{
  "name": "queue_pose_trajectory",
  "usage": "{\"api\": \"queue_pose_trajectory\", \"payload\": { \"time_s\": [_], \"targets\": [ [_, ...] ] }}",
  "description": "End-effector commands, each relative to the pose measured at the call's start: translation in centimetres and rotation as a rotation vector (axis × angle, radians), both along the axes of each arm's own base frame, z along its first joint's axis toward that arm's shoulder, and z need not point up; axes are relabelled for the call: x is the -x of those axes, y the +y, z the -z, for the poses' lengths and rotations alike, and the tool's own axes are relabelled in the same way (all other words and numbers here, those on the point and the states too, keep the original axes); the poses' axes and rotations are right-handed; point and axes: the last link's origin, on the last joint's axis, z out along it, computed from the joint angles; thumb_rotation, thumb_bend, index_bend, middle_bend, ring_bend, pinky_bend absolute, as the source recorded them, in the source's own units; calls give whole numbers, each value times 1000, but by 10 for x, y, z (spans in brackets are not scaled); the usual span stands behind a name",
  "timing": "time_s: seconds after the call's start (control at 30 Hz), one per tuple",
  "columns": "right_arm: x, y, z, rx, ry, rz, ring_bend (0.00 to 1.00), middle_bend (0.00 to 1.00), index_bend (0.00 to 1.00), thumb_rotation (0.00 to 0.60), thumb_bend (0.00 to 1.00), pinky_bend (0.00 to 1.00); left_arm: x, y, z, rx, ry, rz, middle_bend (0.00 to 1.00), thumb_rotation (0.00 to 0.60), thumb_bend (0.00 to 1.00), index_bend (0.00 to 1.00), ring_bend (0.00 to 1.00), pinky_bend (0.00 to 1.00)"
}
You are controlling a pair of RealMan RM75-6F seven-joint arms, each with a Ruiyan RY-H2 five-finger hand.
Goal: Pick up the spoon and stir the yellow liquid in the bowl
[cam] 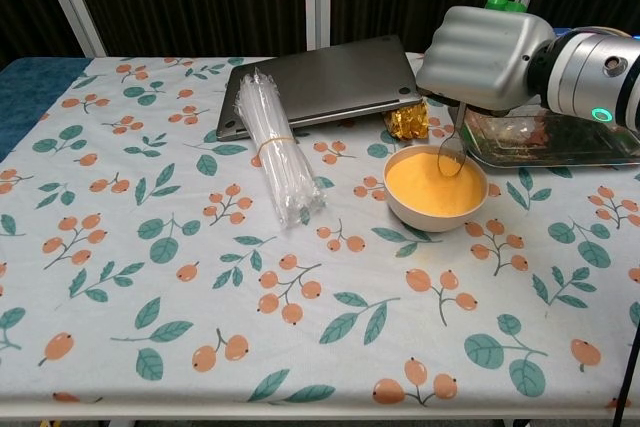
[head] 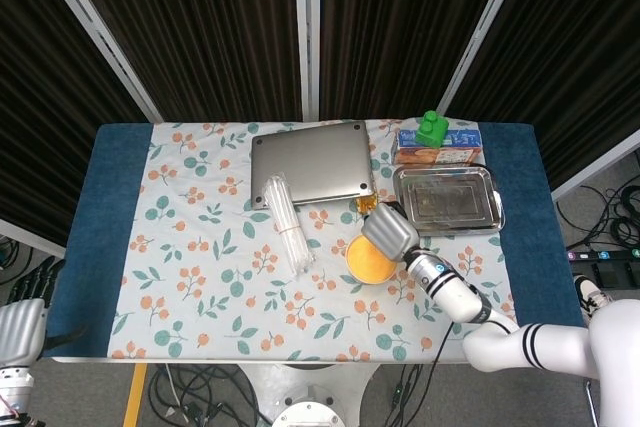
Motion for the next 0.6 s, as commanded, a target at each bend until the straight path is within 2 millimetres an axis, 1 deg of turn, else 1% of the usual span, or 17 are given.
{"api": "queue_pose_trajectory", "payload": {
  "time_s": [0.03,0.2,0.33,0.47,0.6],
  "targets": [
    [0,2,9,1,62,-61,966,973,867,600,582,1000,0,0,1,4,-4,-1,117,600,51,131,98,126],
    [-1,9,23,-27,66,-69,966,973,871,600,584,1000,1,-1,1,4,-8,-3,117,600,51,131,98,126],
    [-1,13,29,-45,40,-44,966,973,876,600,586,1000,2,-1,1,6,-10,-4,117,600,51,131,98,125],
    [1,14,29,-56,-43,39,966,973,877,600,588,1000,2,-2,1,6,-12,-6,117,600,51,131,99,126],
    [3,12,22,-70,-158,151,966,973,878,600,591,1000,2,-2,1,7,-11,-4,117,600,50,131,98,126]
  ]
}}
